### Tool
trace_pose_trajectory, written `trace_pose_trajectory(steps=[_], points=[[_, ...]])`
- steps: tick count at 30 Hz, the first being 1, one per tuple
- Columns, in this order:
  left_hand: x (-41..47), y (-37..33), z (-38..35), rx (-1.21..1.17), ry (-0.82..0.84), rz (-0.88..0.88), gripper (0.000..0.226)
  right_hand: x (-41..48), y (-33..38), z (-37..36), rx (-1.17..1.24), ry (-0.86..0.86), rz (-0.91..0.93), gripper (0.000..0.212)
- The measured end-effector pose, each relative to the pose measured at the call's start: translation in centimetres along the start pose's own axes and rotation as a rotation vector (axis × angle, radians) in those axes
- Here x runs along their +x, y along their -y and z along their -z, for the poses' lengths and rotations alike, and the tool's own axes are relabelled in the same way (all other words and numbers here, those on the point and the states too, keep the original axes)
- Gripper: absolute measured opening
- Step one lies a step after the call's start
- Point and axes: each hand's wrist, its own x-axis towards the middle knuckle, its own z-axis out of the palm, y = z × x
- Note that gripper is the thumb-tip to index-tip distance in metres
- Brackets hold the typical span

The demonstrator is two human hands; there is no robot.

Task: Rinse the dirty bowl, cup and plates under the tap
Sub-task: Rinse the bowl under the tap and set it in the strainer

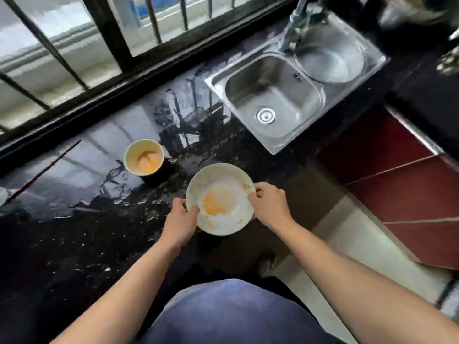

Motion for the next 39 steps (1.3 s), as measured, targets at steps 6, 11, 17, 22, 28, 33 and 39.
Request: trace_pose_trajectory(steps=[6, 11, 17, 22, 28, 33, 39], points=[[-0.9, -9.0, -11.7, 0.029, 0.007, -0.031, 0.008, 4.3, -7.5, 11.9, 0.051, -0.102, 0.050, 0.025], [-1.4, -16.1, -18.2, -0.154, 0.046, -0.023, 0.029, 7.8, -11.2, 20.2, 0.077, -0.110, 0.052, 0.024], [0.8, -23.7, -24.2, -0.352, 0.183, -0.005, 0.048, 13.5, -13.7, 26.9, 0.106, -0.214, 0.045, 0.026], [4.0, -29.5, -28.7, -0.321, 0.258, -0.101, 0.018, 18.3, -14.0, 32.2, 0.165, -0.290, -0.003, 0.025], [7.1, -35.5, -31.9, -0.424, 0.428, -0.094, 0.034, 23.9, -12.6, 37.9, 0.179, -0.291, 0.042, 0.025], [9.9, -38.7, -33.4, -0.456, 0.301, 0.012, 0.028, 31.3, -10.4, 40.2, 0.095, -0.134, 0.114, 0.028], [12.9, -41.5, -35.0, -0.698, -0.073, 0.198, 0.018, 44.4, -4.5, 41.5, 0.185, 0.231, 0.111, 0.040]])
